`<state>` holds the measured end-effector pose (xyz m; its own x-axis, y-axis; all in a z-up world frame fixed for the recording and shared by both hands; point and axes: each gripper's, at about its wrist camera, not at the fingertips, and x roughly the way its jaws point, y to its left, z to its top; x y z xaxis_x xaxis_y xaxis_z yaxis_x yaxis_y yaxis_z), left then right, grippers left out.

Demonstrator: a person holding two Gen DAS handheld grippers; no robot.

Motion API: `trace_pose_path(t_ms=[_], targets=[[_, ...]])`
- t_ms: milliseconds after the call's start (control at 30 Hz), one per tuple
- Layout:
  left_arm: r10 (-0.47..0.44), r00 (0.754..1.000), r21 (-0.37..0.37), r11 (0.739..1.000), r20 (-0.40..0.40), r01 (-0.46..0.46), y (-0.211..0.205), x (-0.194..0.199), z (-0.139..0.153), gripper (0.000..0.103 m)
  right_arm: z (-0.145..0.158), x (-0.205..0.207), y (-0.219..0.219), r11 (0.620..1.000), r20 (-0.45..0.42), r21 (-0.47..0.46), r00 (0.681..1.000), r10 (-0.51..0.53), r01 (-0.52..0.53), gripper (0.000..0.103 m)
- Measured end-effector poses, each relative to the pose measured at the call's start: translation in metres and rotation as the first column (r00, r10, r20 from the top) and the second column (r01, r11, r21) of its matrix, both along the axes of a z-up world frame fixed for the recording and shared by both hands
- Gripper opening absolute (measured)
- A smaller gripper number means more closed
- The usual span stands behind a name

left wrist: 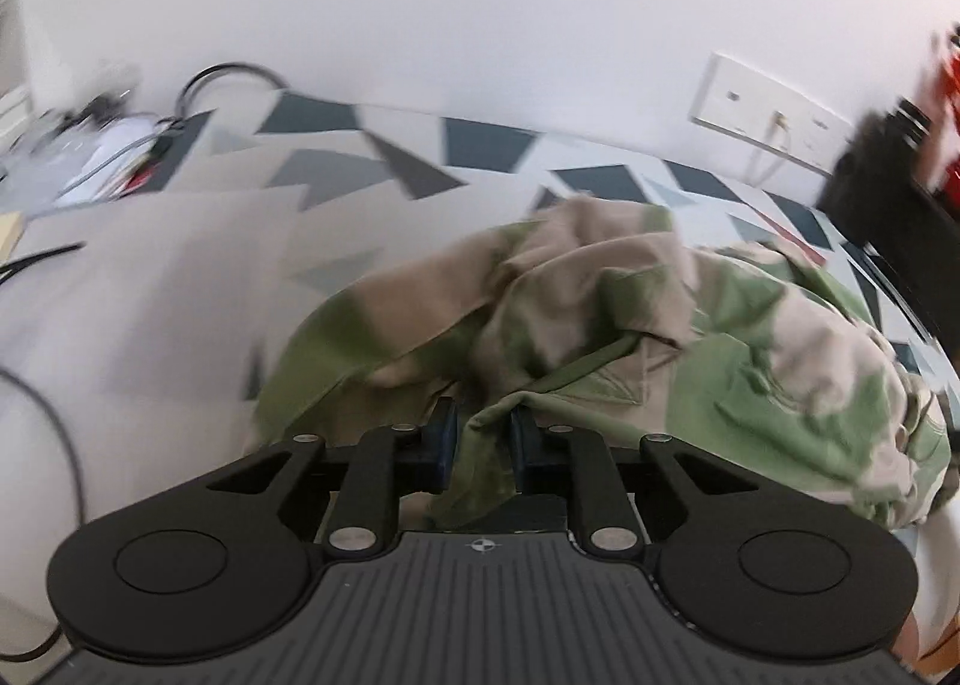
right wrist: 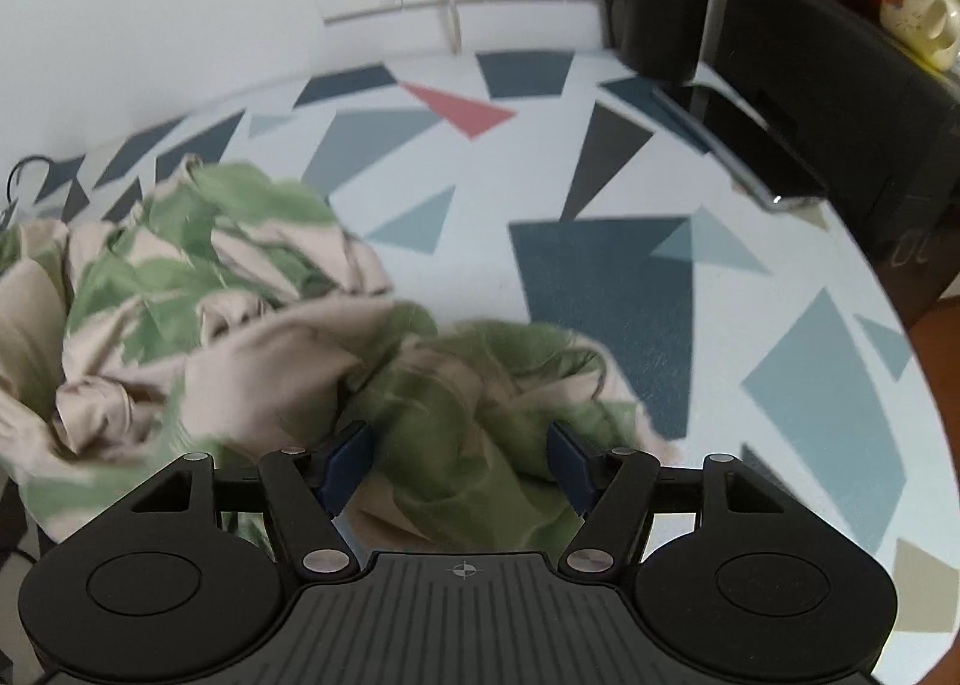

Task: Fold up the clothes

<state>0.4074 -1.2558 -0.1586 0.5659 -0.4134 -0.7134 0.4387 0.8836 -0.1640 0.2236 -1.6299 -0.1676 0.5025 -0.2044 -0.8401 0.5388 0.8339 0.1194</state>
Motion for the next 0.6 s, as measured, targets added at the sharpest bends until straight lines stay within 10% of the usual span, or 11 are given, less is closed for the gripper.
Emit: trace_pose_path(t_ms=[133,233,433,600], targets=[[0.004,1.000,0.023,1.000,0.005,-0.004,0.006,-0.004,0.000,0.019,-0.012,0.008,0.004,1.000,-0.009,0.004,1.000,0.008,-0.008,0.052],[0.016,1.000,0.017,1.000,-0.003,-0.016,0.009,-0.007,0.000,0.019,-0.006,0.012,-0.002,0.999,0.051,0.032,0.998,-0.032,0.031,0.019],[0.021,1.000,0.014,1.000,-0.023,-0.020,0.010,-0.002,0.001,0.019,0.030,0.008,-0.001,0.998,0.271,0.047,0.961,-0.046,0.035,0.014],[0.002,0.999,0.002,1.000,-0.049,-0.002,0.010,-0.001,0.000,0.019,0.038,0.001,0.010,0.998,0.278,0.045,0.960,0.024,-0.038,0.014]])
